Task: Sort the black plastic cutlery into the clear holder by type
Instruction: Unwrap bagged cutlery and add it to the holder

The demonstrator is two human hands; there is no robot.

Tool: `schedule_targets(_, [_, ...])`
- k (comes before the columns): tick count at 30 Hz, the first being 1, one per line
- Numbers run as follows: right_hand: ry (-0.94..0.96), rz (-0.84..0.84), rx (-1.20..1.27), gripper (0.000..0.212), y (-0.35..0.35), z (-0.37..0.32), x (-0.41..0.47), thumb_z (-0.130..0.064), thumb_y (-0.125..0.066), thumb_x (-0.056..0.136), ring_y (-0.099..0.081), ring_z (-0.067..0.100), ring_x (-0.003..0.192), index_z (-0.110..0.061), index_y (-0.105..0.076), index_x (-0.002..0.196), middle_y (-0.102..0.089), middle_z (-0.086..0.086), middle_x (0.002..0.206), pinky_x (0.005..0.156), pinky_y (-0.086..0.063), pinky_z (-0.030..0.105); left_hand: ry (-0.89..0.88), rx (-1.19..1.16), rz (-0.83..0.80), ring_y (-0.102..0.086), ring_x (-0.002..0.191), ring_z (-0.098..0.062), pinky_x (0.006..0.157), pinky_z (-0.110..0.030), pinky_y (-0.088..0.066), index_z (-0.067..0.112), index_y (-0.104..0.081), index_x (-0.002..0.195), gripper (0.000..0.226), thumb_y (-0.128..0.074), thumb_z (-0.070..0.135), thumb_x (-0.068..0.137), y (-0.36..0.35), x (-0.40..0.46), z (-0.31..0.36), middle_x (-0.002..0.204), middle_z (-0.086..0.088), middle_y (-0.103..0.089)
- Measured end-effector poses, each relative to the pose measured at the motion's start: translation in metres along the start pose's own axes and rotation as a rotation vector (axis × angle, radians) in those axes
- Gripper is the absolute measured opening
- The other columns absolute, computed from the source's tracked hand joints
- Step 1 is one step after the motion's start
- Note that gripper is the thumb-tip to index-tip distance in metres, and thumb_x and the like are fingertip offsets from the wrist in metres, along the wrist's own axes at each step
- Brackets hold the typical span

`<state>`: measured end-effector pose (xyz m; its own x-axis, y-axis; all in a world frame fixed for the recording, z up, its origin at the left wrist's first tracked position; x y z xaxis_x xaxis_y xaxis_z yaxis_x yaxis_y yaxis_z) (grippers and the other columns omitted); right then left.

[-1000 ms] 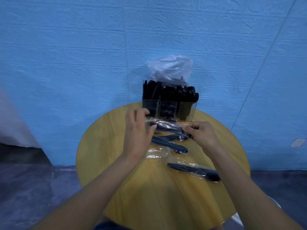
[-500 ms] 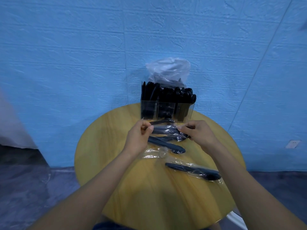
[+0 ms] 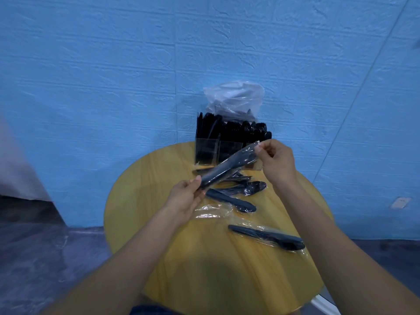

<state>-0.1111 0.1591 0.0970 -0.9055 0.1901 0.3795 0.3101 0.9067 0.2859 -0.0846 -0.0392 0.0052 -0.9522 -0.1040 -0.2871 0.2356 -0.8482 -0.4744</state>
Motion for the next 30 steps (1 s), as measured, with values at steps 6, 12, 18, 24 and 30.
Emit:
schedule_targets(6, [-0.003,0.058,-0.058,0.014,-0.003,0.003,-0.003,-0.007,-0.046,0.098,-0.056,0.006,0.063,-0.01,-0.052,0.086,-0.06,0.001,0.08,0.051,-0.041,0.008,0.085,0.037,-0.111,-0.061,0.082,-0.015,0.064,-0.017,-0.056,0.002,-0.061,0.091,0.01,-0.052,0.0,0.092,-0.003,-0.007,-0.003,0.093,-0.012,-0.063])
schedule_targets(12, [-0.011,0.062,-0.016,0.01,0.003,0.009,-0.008,-0.003,-0.05,0.095,-0.058,0.005,0.062,-0.007,-0.054,0.087,-0.063,0.003,0.074,0.053,-0.043,0.007,0.033,-0.005,-0.048,-0.064,0.077,-0.016,0.057,-0.014,-0.054,0.001,-0.065,0.088,0.01,-0.057,-0.005,0.086,0.008,-0.006,0.006,0.089,-0.013,-0.066])
schedule_targets(18, [-0.118,0.338,0.003,0.029,0.03,0.022,-0.002,-0.002,-0.046,0.094,-0.064,0.021,0.077,-0.024,-0.048,0.075,-0.066,0.005,0.084,0.072,-0.051,0.036,-0.072,0.026,0.106,-0.061,0.077,-0.015,0.059,-0.012,-0.054,0.0,-0.062,0.088,0.007,-0.059,-0.005,0.086,0.035,-0.002,0.026,0.091,-0.012,-0.063])
schedule_targets(24, [-0.253,0.125,-0.205,0.013,0.023,0.043,-0.018,-0.003,-0.05,0.089,-0.063,0.031,0.086,-0.013,-0.056,0.082,-0.066,0.013,0.087,0.073,-0.049,0.039,-0.33,-0.032,0.26,-0.062,0.08,-0.01,0.071,-0.012,-0.054,-0.001,-0.063,0.103,0.017,-0.062,0.0,0.086,0.045,-0.001,0.06,0.096,-0.008,-0.064])
schedule_targets(30, [-0.251,-0.167,-0.271,0.013,-0.003,0.033,-0.04,-0.015,-0.054,0.093,-0.053,0.021,0.077,-0.005,-0.06,0.086,-0.058,0.005,0.078,0.069,-0.041,0.032,-0.375,0.03,0.19,-0.063,0.078,-0.008,0.072,-0.012,-0.054,0.0,-0.065,0.103,0.017,-0.063,0.0,0.086,0.008,-0.008,0.056,0.09,-0.003,-0.065])
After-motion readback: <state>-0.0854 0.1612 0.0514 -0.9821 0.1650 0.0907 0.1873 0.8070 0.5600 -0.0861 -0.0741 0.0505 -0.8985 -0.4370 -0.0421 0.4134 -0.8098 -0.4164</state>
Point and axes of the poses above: each hand's wrist, its own x-axis towards the middle knuckle, its own y-axis out of the back of the hand, z = x × y, the point moved 4 cm from there along x, towards the middle knuckle
